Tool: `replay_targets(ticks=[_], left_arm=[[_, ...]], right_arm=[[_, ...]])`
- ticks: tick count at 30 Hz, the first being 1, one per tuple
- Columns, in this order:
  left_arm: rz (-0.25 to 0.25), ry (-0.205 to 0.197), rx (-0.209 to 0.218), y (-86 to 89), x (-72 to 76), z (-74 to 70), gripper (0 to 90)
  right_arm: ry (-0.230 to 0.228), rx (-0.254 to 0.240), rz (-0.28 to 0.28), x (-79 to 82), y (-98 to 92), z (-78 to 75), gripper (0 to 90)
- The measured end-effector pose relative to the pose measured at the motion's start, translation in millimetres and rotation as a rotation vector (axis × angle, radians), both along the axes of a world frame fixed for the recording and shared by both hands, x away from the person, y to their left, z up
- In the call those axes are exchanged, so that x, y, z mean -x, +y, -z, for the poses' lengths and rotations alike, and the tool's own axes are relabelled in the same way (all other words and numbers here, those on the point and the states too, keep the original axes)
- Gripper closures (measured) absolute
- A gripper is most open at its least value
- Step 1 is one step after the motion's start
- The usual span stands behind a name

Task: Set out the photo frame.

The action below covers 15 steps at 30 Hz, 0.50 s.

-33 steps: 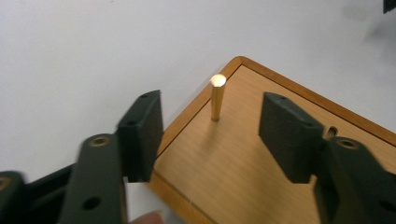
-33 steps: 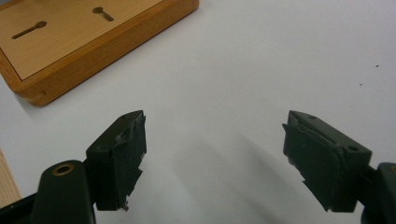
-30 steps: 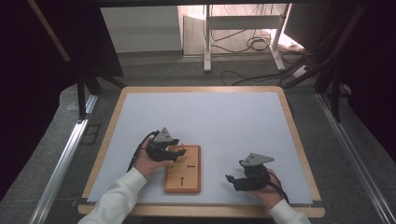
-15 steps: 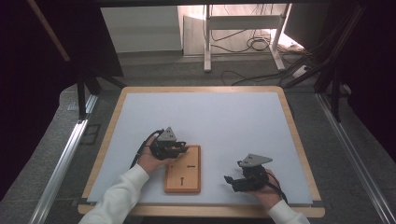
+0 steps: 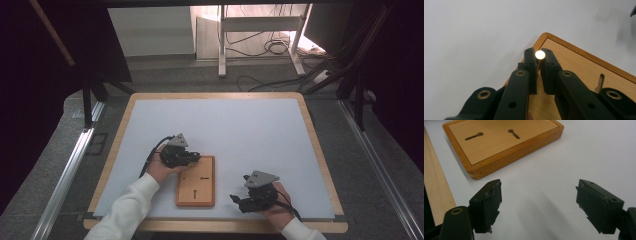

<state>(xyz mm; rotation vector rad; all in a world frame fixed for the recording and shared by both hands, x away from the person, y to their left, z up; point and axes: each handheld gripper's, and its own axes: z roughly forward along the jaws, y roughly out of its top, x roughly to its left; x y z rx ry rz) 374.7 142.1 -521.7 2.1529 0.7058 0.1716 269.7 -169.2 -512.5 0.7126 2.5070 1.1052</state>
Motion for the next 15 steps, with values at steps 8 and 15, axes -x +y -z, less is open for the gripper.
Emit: replay_targets(ticks=[8, 15], left_arm=[[-0.010, 0.033, 0.008, -0.6, -1.4, -1.1, 84.0], [-0.002, 0.057, 0.002, -0.6, -4.0, -3.0, 83.7]], right_arm=[[-0.007, 0.000, -0.014, 1.3, 2.2, 0.5, 20.7], [-0.011, 0.001, -0.040, 2.8, 6.7, 0.7, 20.5]])
